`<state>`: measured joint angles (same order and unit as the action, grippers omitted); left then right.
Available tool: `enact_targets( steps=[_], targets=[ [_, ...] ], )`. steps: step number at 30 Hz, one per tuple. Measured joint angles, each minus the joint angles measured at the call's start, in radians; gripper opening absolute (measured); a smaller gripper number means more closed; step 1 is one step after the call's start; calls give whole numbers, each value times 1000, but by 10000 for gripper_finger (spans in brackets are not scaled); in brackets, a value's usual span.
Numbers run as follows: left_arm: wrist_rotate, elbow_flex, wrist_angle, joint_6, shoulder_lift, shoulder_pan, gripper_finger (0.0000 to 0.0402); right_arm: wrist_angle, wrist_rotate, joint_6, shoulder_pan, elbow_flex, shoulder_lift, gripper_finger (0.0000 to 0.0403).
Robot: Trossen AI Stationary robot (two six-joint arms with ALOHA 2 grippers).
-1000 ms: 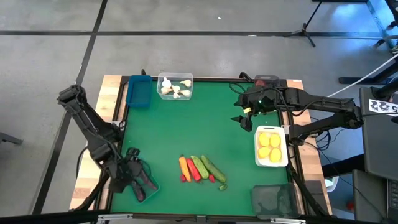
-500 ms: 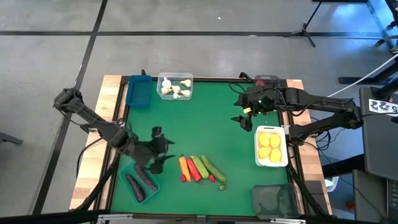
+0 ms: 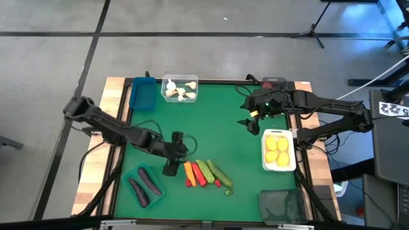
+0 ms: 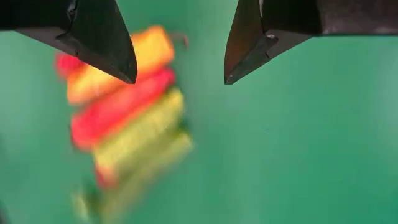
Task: Sort produce into baskets
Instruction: Put the orange bell pepper into the blue bin
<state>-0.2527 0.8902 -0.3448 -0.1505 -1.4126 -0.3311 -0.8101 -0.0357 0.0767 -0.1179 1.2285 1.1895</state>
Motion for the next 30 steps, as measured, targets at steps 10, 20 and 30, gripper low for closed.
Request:
enact_targets(
  steps=[10, 20, 30],
  targets=[
    [204, 8, -33, 423, -175, 10, 237, -3, 1, -13, 0, 0, 0, 335],
    [286, 53, -18, 641, -192, 21, 236, -3, 1, -31, 0, 0, 0, 335],
    [305, 64, -8, 756, -262, 44, 236, -5, 2, -33, 0, 0, 0, 335]
  ],
)
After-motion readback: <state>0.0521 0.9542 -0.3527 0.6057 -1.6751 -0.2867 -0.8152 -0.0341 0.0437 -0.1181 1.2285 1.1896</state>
